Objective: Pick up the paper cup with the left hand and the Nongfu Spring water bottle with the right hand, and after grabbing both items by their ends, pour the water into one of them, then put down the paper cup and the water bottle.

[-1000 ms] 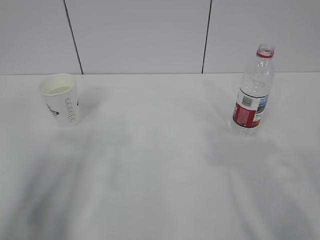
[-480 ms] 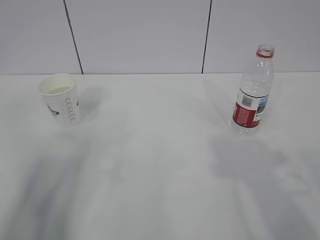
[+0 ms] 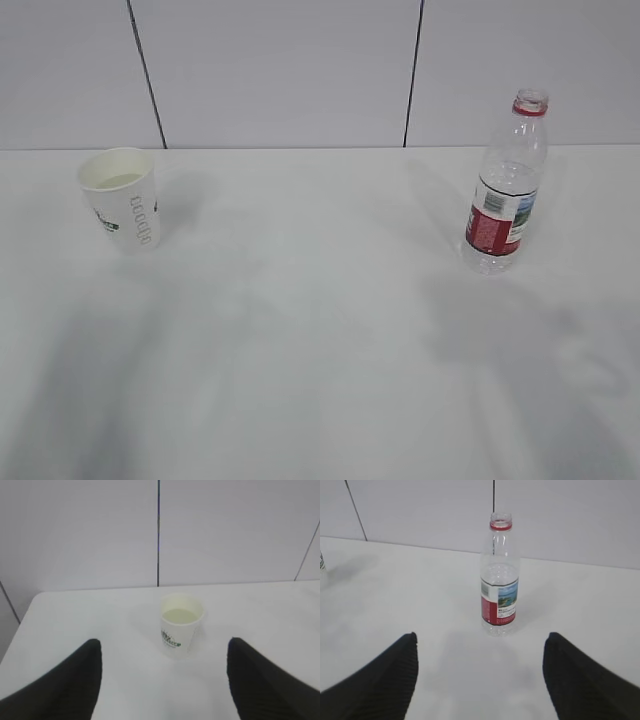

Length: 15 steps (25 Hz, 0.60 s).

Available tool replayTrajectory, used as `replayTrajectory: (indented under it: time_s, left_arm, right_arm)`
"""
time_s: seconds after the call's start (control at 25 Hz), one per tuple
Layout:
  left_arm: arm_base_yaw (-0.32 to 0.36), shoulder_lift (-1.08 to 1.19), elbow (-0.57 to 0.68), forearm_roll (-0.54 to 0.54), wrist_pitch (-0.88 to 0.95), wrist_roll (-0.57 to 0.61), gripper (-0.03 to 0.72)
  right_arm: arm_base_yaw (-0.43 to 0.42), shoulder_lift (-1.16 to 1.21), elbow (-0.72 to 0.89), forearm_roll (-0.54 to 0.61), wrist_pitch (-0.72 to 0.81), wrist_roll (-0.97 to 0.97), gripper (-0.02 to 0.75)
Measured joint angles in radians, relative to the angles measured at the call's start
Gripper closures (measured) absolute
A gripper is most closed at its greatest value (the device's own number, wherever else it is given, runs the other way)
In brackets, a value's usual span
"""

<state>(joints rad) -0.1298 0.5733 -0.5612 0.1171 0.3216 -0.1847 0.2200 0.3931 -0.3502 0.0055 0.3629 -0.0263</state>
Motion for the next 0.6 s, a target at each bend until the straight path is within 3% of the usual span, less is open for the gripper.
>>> replayTrajectory:
  time_s: [0.6]
  left_arm:
    - [0.000,-0.063,-0.181,-0.006,0.353,0.000,0.118]
  right_arm:
    - [0.000,-0.023,-0.111,0.028,0.245,0.002,0.153]
